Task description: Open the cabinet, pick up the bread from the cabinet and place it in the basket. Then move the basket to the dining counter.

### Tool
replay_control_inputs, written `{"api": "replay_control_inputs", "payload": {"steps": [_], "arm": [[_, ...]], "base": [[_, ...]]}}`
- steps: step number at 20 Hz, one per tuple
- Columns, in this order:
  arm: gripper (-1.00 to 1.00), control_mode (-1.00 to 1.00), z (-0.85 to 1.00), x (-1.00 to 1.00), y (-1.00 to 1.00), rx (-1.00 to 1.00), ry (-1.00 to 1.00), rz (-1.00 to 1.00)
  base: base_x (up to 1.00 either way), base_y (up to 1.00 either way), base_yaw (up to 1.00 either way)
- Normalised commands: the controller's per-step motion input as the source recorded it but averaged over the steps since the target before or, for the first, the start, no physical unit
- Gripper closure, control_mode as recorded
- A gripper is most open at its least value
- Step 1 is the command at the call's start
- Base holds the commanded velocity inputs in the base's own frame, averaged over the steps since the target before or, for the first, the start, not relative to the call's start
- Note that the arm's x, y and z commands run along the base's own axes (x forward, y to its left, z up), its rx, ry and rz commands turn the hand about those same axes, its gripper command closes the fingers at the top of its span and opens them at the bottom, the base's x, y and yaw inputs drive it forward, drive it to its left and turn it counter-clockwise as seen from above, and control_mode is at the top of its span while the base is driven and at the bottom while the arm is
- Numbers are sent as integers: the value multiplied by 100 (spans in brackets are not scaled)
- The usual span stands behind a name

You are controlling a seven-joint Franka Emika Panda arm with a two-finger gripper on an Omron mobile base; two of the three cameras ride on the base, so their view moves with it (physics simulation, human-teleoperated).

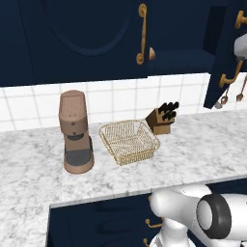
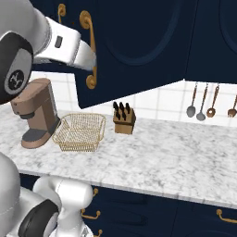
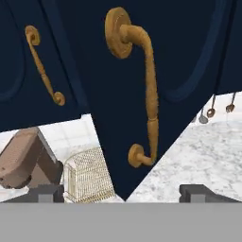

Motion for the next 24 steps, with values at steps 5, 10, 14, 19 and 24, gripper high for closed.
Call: {"api": "replay_control_inputs", "payload": {"steps": [5,10,14,19,24], "arm": [[-100,-100,0,-5,100,-86,24,0],[-100,-100,-25,26,97,-83,46,2],[-100,-100,-88,79,28,-62,53,0],[-100,-100,-34,55,-43,-37,48,-5],[-100,-100,-4,37,-61,-25,42,-8]], "base": [[0,0,0],[0,0,0],[0,0,0],[0,0,0],[0,0,0]]}}
